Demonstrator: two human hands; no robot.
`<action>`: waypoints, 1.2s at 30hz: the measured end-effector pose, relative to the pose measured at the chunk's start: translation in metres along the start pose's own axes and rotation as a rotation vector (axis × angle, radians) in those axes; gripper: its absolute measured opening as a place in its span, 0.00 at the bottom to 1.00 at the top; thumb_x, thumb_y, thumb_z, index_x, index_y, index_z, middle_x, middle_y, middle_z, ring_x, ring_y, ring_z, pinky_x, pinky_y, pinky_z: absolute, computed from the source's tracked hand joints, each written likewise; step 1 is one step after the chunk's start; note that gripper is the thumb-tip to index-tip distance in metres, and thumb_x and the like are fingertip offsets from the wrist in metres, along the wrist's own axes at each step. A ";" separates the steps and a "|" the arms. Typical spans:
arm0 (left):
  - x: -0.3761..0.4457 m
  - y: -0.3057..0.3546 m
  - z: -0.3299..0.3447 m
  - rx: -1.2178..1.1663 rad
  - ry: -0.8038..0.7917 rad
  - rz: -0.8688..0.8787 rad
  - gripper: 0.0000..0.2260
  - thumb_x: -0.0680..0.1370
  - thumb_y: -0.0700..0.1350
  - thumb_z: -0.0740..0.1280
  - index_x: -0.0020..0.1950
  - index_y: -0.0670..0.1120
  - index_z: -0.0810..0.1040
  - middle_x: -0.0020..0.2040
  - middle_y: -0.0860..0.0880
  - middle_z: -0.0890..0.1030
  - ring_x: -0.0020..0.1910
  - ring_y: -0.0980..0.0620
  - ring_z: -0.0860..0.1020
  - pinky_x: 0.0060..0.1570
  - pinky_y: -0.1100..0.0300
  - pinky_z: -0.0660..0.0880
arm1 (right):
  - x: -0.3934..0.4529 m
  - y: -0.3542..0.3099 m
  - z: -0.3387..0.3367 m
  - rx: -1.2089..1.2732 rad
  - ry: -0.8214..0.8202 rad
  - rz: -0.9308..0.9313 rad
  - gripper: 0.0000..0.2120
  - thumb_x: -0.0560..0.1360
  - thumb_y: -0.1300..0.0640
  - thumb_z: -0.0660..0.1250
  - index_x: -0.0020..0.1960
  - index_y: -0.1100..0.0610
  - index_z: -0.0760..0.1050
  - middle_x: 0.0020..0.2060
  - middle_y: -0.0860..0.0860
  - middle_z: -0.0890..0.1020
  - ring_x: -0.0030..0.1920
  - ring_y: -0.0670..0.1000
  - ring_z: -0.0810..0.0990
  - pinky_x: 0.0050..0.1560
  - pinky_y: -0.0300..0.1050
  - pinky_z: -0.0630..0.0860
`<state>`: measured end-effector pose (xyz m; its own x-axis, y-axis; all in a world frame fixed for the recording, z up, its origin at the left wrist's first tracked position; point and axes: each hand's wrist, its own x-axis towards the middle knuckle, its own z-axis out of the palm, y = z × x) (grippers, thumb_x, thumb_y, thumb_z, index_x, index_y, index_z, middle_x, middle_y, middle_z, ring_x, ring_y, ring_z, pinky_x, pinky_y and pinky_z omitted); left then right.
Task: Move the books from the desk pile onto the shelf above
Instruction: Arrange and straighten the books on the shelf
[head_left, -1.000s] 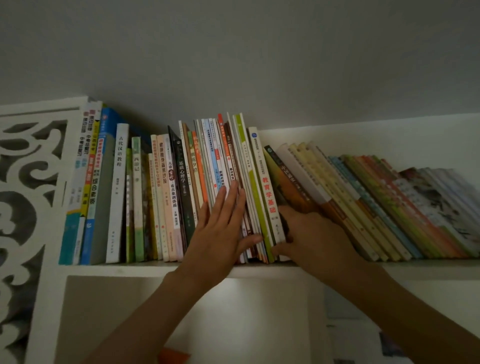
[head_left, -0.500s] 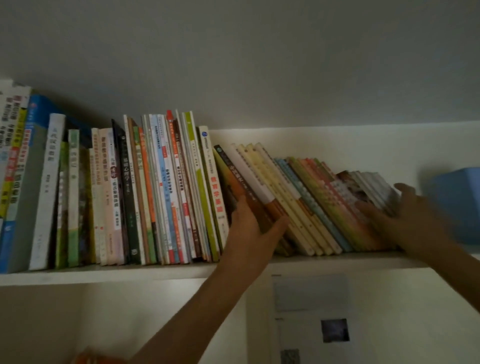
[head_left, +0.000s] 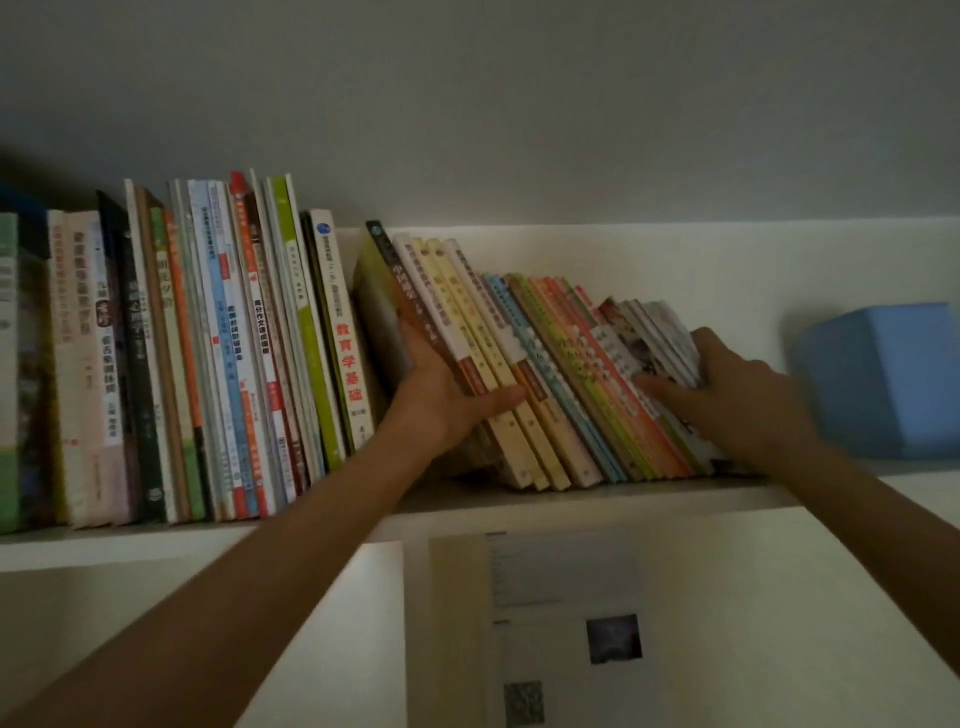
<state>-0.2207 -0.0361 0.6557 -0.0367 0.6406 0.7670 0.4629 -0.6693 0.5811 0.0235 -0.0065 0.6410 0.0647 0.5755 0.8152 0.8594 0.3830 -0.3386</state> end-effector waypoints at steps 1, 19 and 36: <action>0.000 0.002 -0.005 0.011 -0.019 -0.003 0.54 0.68 0.40 0.75 0.74 0.48 0.32 0.72 0.50 0.65 0.69 0.54 0.65 0.69 0.57 0.61 | 0.000 -0.005 0.001 0.011 0.010 -0.001 0.26 0.71 0.32 0.59 0.56 0.52 0.65 0.42 0.52 0.78 0.37 0.54 0.78 0.36 0.46 0.73; -0.035 -0.014 -0.008 1.181 0.261 0.313 0.56 0.59 0.78 0.37 0.74 0.41 0.34 0.73 0.36 0.33 0.72 0.40 0.32 0.66 0.48 0.29 | -0.003 -0.037 0.018 0.031 0.129 0.010 0.33 0.66 0.29 0.53 0.54 0.55 0.63 0.33 0.49 0.71 0.31 0.51 0.74 0.30 0.42 0.70; -0.054 -0.031 -0.059 1.218 0.200 0.393 0.41 0.75 0.70 0.41 0.77 0.42 0.43 0.76 0.44 0.40 0.75 0.45 0.39 0.68 0.46 0.35 | 0.003 -0.023 0.038 0.311 -0.084 -0.357 0.39 0.64 0.22 0.39 0.72 0.33 0.36 0.74 0.38 0.43 0.74 0.40 0.45 0.72 0.46 0.44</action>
<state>-0.2859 -0.0720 0.6123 0.2025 0.3426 0.9174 0.9724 0.0402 -0.2297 -0.0151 0.0139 0.6333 -0.2590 0.4202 0.8697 0.6275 0.7577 -0.1792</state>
